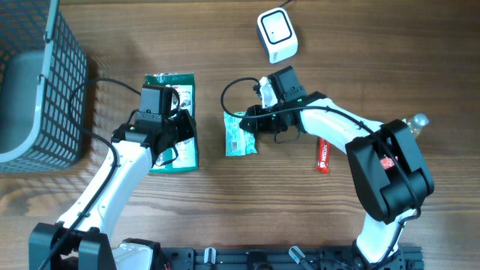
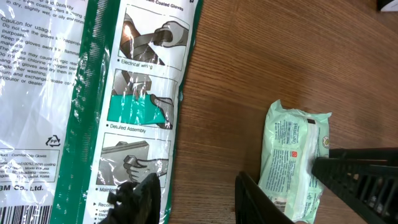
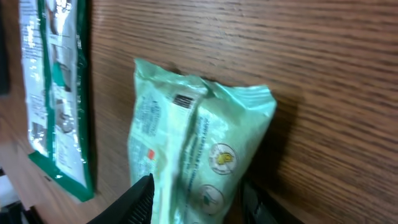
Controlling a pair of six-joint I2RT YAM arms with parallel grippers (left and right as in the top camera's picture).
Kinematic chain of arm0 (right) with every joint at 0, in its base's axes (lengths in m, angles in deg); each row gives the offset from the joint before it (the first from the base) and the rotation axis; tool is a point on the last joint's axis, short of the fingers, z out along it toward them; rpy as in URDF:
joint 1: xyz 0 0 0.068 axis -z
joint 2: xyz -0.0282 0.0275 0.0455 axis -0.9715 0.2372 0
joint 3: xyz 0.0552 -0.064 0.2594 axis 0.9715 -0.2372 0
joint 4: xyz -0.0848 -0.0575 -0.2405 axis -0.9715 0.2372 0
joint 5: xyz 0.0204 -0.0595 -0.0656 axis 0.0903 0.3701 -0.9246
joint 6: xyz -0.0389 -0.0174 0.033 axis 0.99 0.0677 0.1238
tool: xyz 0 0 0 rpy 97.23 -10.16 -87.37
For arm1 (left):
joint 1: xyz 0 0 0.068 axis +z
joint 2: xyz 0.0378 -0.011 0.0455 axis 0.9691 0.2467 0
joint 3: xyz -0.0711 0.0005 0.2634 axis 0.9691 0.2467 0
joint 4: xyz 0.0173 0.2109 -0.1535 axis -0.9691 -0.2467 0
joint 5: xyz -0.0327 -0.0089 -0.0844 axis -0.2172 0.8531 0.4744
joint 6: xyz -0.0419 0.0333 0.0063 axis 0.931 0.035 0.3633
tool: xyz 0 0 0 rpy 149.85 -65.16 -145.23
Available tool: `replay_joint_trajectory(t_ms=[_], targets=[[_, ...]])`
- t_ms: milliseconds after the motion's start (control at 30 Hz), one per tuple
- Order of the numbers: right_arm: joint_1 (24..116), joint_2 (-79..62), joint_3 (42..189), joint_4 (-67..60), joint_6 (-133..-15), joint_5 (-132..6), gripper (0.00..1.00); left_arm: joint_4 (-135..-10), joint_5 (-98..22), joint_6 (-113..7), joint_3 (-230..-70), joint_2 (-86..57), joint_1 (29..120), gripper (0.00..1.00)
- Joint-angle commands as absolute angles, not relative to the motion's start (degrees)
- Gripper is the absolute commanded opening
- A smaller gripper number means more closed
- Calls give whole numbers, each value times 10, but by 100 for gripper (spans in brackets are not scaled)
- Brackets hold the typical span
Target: Scan the item barcode
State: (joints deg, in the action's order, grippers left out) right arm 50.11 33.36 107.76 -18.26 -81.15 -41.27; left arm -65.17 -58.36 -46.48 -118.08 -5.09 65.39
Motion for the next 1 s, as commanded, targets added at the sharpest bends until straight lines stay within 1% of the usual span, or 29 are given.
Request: replay_joint_trajectory(t_ms=[0,67,133,200,333,467,567,600,667,700,733,833,900,967], targets=[[500,320,1055,-186,-816,-466,37,-650,-591,-472,-1179,-54,656,32],[500,320,1054,-188,-816,-470,31,-650,-591,-472,-1179,-54,656,33],[500,320,1054,-198,-816,-455,30,-650,-591,-472,-1179,-54,656,33],[500,320,1054,-202,-816,-455,32,-650,-591,-472,-1179,-54,656,33],[500,320,1054,-209,-816,-411,31,-650,-591,-472,-1179,-54,656,33],[499,324,1052,-203,-816,-414,38,-650,-591,-472,-1179,-54,656,33],[499,339,1052,-208,-816,-414,39,-650,-591,-472,-1179,-54,656,33],[499,344,1052,-210,-815,-414,34,-650,-591,-472,-1179,-54,656,33],[500,343,1053,-210,-807,-414,17,-650,-591,-472,-1179,-54,656,33],[503,336,1055,-209,-799,-414,12,-650,-591,-472,-1179,-54,656,33],[510,324,1059,-206,-787,-411,4,-650,-591,-472,-1179,-54,656,33],[532,280,1063,-203,-780,-398,4,-650,-591,-472,-1179,-54,656,34],[554,241,1063,-208,-773,-350,4,-650,-591,-472,-1179,-54,656,34],[573,208,1065,-217,-734,-324,4,-650,-591,-472,-1179,-54,656,34]])
